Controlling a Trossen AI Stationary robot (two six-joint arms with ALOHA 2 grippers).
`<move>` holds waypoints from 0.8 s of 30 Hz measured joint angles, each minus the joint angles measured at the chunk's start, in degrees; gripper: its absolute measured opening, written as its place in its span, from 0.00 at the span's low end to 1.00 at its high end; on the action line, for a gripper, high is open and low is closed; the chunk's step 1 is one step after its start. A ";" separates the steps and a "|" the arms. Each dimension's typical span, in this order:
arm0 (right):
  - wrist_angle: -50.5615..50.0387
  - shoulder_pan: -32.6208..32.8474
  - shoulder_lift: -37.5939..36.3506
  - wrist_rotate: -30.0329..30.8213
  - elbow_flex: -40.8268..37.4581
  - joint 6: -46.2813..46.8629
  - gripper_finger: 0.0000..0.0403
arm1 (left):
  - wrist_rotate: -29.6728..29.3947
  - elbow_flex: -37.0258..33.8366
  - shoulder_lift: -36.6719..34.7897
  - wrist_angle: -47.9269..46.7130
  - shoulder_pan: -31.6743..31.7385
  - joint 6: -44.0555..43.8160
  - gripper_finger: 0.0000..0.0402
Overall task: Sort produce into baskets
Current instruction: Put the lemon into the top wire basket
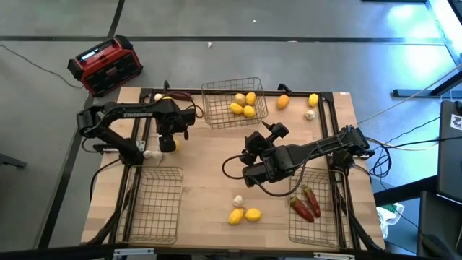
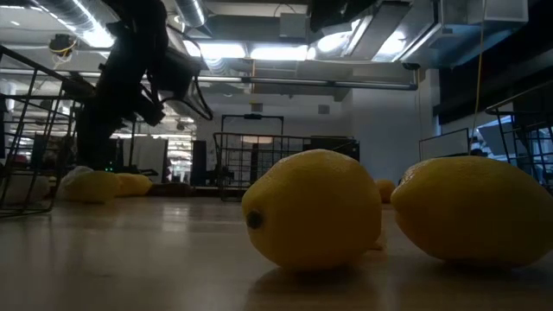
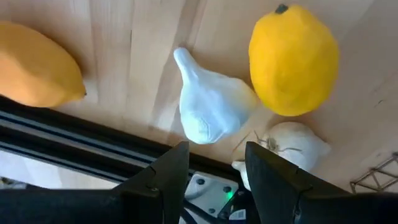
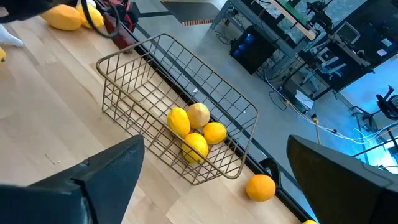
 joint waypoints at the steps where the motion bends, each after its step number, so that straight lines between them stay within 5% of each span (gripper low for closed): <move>1: 0.00 0.00 0.00 0.00 0.00 0.00 0.97 | 0.08 0.00 -0.78 0.27 -0.10 -0.03 0.39; 24: 0.07 0.00 0.00 0.30 0.00 0.00 0.97 | 9.36 -4.39 -3.17 10.21 -4.53 -4.01 0.39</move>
